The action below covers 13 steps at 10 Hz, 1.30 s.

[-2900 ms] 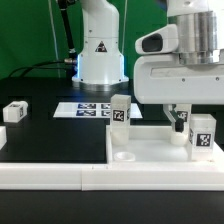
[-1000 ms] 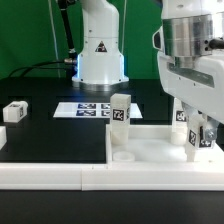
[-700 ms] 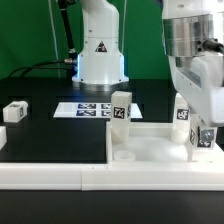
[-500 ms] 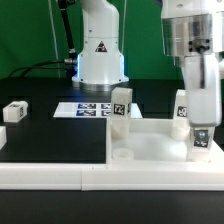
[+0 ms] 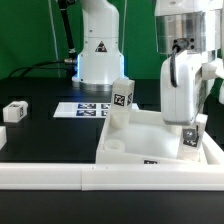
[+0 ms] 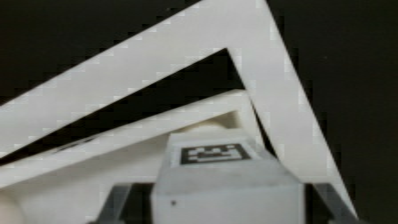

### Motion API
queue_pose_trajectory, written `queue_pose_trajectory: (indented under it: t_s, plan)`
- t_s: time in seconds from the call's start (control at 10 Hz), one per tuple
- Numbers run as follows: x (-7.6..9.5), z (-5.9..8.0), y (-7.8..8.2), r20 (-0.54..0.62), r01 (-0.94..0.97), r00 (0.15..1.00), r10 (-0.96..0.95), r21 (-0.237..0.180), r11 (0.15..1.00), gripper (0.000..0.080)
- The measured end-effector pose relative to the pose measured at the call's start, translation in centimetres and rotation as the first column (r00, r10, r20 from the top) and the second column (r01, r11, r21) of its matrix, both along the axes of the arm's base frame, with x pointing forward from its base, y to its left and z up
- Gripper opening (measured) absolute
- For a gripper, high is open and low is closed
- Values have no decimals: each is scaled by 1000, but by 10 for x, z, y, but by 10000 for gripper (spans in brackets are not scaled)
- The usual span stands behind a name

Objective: Assemble square table

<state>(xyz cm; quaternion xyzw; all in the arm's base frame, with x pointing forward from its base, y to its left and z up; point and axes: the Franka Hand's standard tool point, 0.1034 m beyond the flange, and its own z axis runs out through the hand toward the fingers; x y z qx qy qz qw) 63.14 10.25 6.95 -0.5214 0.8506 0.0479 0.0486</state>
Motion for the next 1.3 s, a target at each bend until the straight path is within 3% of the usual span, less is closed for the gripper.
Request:
queue_pose_trajectory:
  t_s: [0.1, 0.2, 0.3, 0.4, 0.5, 0.6, 0.7, 0.8, 0.9, 1.0, 1.1, 1.3]
  plan:
    - [-1, -1, 0, 1, -33, 999, 33, -1, 999, 292]
    - [-2, -2, 0, -2, -34, 999, 34, -1, 999, 374]
    - [-2, -2, 0, -2, -34, 999, 34, -1, 999, 550]
    - [-2, -2, 0, -2, -35, 999, 35, -2, 999, 550]
    - [-2, -2, 0, -2, -36, 999, 36, -2, 999, 621]
    - [-1, -1, 1, 1, -38, 999, 38, -1, 999, 643]
    - [1, 9, 4, 17, -50, 999, 50, 4, 999, 643]
    - [4, 30, 4, 46, -66, 997, 65, 16, 998, 649]
    - [6, 61, -1, 84, -69, 994, 66, 33, 997, 649]
    - [5, 77, -6, 102, -67, 993, 62, 43, 997, 649]
    - [8, 86, -10, 115, -77, 991, 72, 43, 996, 649]
    - [7, 83, -10, 111, -79, 991, 74, 40, 996, 649]
